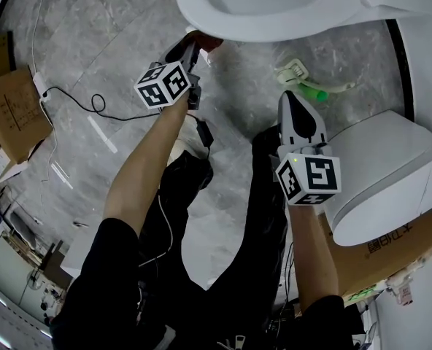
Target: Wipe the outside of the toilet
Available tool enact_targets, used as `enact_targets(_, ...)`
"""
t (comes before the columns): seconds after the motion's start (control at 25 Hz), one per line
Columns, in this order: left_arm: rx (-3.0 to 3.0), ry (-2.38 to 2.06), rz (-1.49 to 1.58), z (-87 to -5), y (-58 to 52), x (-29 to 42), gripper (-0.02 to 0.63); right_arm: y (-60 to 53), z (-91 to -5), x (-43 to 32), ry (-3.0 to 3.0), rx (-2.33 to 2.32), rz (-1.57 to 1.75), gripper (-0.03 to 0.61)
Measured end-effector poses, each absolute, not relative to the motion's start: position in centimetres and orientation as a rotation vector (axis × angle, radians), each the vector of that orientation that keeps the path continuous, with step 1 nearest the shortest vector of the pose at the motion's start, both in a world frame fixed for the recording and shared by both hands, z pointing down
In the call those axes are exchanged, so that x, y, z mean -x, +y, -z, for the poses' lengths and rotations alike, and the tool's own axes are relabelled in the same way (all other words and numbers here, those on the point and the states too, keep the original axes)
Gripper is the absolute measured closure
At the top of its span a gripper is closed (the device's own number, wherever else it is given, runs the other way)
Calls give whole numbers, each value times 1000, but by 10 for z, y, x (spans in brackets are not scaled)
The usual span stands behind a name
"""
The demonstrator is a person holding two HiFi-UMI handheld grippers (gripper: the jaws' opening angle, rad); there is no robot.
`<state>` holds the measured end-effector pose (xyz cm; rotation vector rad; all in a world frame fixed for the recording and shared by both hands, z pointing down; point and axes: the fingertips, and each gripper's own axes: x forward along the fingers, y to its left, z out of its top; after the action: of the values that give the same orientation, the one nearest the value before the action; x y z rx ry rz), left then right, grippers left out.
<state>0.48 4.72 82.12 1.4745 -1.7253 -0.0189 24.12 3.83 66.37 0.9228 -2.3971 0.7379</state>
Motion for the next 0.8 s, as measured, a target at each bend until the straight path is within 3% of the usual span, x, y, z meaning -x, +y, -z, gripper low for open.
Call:
enact_targets(0.24,-1657,-1654,-171,-814,63,-27,549,31,-664,-268,-2381,-1009,-757,575)
enact_targets(0.8,-1997,-1296,-154,-781,-14,-225,548,-34,-654,-372,-2355,-1198,-778,575)
